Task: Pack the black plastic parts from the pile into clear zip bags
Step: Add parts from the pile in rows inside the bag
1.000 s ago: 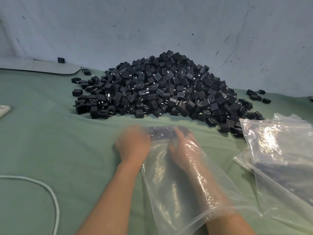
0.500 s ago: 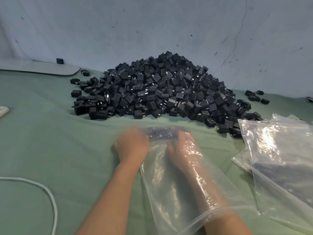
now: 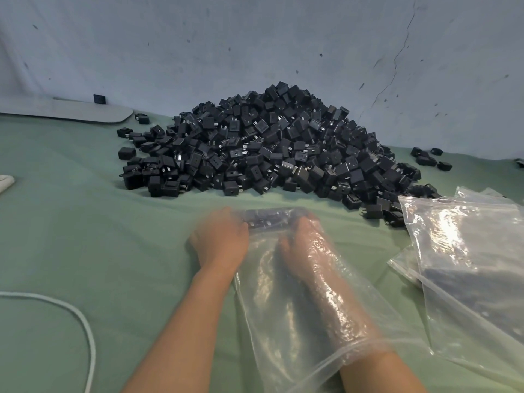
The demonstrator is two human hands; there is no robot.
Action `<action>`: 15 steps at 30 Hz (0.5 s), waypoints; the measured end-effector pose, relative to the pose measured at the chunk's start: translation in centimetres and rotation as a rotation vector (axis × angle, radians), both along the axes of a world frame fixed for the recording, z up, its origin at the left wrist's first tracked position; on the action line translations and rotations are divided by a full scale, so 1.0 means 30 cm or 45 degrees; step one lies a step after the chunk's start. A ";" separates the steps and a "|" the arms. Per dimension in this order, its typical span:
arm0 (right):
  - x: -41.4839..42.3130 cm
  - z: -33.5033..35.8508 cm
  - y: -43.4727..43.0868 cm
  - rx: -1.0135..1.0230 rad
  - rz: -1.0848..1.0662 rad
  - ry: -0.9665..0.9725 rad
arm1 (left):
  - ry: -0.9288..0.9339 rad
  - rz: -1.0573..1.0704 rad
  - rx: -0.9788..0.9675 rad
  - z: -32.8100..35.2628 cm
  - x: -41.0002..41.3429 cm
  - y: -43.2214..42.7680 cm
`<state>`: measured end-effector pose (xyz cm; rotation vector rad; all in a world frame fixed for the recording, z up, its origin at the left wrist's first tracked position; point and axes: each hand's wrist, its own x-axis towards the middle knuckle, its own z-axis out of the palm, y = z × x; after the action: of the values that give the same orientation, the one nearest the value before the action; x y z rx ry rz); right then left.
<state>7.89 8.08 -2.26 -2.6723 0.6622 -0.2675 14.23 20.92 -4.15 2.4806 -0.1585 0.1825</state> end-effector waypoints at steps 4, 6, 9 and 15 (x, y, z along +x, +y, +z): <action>-0.008 -0.009 -0.008 0.042 0.051 -0.019 | -0.008 0.000 -0.006 0.000 0.000 0.000; -0.011 -0.012 -0.012 0.048 0.069 -0.034 | -0.006 0.002 -0.008 0.001 -0.001 0.001; -0.005 -0.019 -0.012 0.040 0.078 -0.042 | 0.000 0.001 -0.002 0.003 -0.005 0.001; 0.026 -0.063 0.013 0.170 0.022 -0.199 | 0.008 -0.006 0.019 0.009 -0.010 0.001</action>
<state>8.67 8.46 -4.14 -2.4987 0.5867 -0.4076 13.94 20.95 -3.87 2.4955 -0.1634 0.1720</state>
